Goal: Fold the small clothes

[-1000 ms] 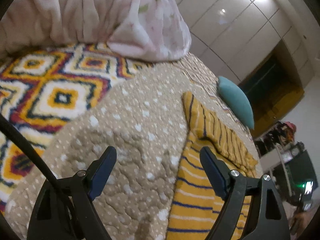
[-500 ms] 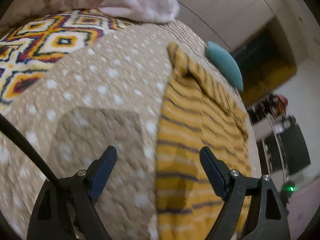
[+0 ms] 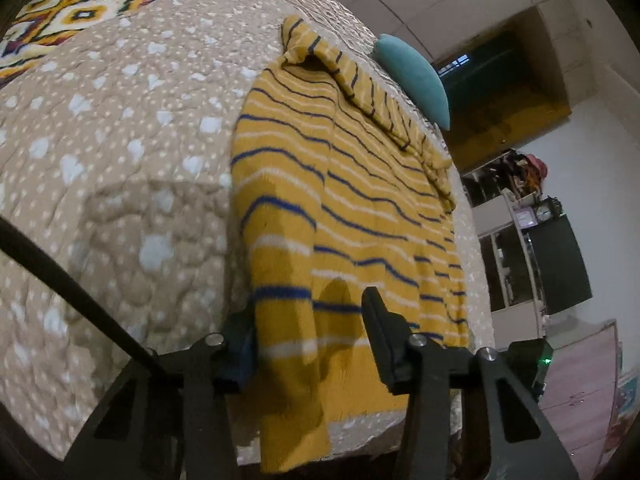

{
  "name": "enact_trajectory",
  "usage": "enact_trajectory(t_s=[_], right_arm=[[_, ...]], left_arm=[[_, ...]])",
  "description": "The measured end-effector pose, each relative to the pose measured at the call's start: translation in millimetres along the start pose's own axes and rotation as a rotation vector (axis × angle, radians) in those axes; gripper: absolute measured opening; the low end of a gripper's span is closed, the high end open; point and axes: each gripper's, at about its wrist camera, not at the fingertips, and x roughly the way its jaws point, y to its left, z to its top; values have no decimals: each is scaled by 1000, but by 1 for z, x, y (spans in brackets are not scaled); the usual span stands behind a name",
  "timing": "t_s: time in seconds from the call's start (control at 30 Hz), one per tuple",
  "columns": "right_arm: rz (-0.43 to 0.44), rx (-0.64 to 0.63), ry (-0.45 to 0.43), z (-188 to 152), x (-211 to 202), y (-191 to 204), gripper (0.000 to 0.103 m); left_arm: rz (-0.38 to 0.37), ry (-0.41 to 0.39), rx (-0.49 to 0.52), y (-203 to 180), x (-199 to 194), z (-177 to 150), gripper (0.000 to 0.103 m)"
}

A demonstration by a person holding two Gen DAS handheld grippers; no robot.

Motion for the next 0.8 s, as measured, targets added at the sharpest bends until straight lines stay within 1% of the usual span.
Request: enact_trajectory(t_s=[0.1,0.17,0.23,0.27,0.3,0.33,0.37,0.4,0.43,0.47,0.53,0.63,0.7,0.8], right_arm=[[10,0,-6,-7,-3,2,46],[-1,-2,-17,-10,-4,3,46],[-23,-11,-32,-14,-6,6,46],[-51,-23,-40,-16,-4,10,46],[-72,-28,-41,-12,0,12,42],[-104,-32,-40,-12,0,13,31],[-135,-29,-35,-10,2,14,25],[-138,-19,-27,-7,3,13,18],[-129,-4,-18,-5,3,11,14],[-114,15,-9,-3,2,8,13],[-87,35,-1,-1,-5,4,12],[-43,28,14,-4,-21,5,11],[-29,16,16,-7,-31,7,10],[-24,-10,38,-21,-44,9,10]], left_arm=[[21,-7,-3,-2,2,-3,46],[22,-10,-22,-2,7,-2,52],[8,-15,-29,-3,9,0,68],[20,-16,-14,-8,10,0,69],[43,-15,4,-12,12,0,69],[73,-13,29,-16,14,0,64],[137,-13,62,-22,15,0,52],[222,-20,86,-25,15,0,13],[271,-21,100,-27,15,1,9],[239,-19,84,-23,11,2,8],[243,-37,55,-16,-1,2,8],[197,-57,43,-14,-23,0,8],[178,-60,60,-19,-36,-12,8],[192,-46,105,-26,-44,-35,8]])
